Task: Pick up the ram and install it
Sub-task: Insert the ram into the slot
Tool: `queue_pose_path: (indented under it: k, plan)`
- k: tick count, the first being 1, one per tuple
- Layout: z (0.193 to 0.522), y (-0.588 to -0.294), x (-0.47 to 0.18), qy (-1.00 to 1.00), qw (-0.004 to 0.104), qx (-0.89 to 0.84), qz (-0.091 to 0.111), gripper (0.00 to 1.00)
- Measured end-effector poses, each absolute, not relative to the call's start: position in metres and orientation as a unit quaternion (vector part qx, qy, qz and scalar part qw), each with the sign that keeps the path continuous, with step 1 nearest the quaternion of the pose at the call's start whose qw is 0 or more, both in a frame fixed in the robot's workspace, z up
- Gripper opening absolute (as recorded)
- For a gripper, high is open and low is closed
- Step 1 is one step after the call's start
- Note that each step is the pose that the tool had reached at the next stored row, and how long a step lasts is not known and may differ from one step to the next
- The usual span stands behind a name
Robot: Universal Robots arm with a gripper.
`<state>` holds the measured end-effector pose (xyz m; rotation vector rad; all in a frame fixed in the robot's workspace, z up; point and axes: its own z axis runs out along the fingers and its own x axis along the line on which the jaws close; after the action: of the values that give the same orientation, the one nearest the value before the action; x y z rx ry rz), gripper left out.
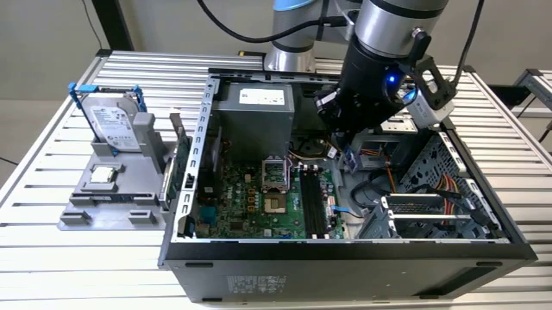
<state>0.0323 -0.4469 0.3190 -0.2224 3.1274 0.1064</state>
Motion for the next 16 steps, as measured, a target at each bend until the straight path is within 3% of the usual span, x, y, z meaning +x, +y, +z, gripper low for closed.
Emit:
queue_pose_path:
  k: [16]
  plan:
    - [0.291,-0.447,0.032,0.999,0.004,-0.01,0.034,0.0]
